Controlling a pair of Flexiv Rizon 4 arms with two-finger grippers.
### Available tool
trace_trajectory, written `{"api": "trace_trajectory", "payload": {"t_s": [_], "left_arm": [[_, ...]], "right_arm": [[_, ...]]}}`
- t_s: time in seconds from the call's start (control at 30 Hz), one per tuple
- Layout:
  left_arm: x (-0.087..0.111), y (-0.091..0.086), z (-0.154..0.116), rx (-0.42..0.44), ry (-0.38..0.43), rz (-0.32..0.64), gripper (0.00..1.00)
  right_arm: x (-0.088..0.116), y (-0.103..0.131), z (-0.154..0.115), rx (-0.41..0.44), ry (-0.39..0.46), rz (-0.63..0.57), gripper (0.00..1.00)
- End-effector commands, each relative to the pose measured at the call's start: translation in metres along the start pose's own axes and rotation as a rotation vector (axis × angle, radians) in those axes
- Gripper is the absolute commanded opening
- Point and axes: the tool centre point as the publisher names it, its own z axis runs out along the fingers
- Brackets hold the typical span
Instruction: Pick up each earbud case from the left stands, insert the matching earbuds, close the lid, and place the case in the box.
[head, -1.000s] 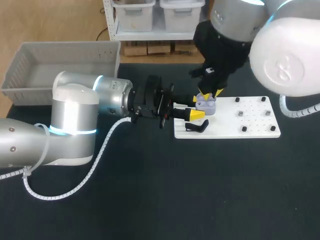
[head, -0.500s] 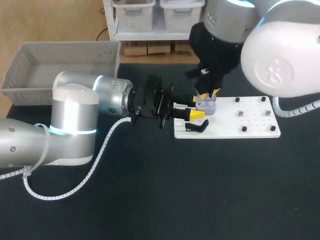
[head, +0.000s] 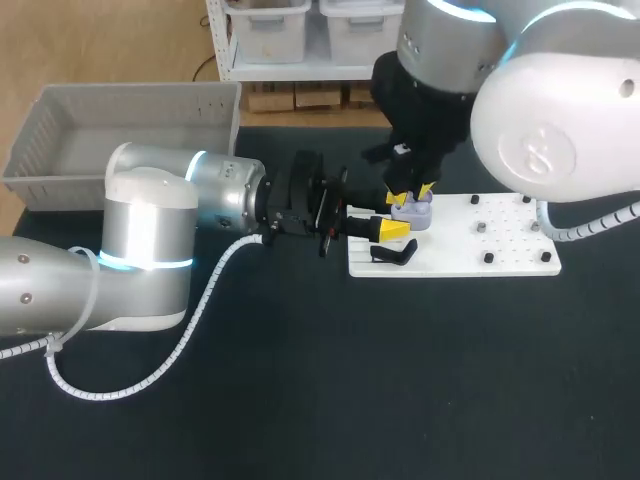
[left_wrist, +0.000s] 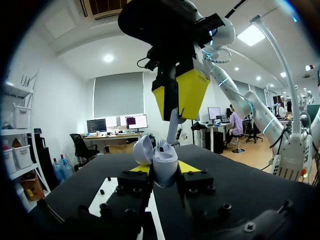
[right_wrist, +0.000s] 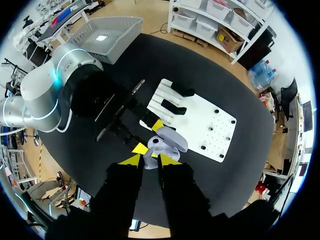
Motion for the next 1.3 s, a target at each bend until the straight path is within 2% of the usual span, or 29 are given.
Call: {"api": "trace_trajectory", "payload": {"t_s": [0.03, 1.3], "left_arm": [[0.000, -0.001, 0.000, -0.003, 0.002, 0.001, 0.00], [0.000, -0.001, 0.000, -0.003, 0.002, 0.001, 0.00]], "right_arm": [[-0.003, 0.001, 0.003, -0.001, 0.010, 0.002, 0.00], [-0.009, -0.006, 0.018, -0.018, 0.034, 0.026, 0.00]]}}
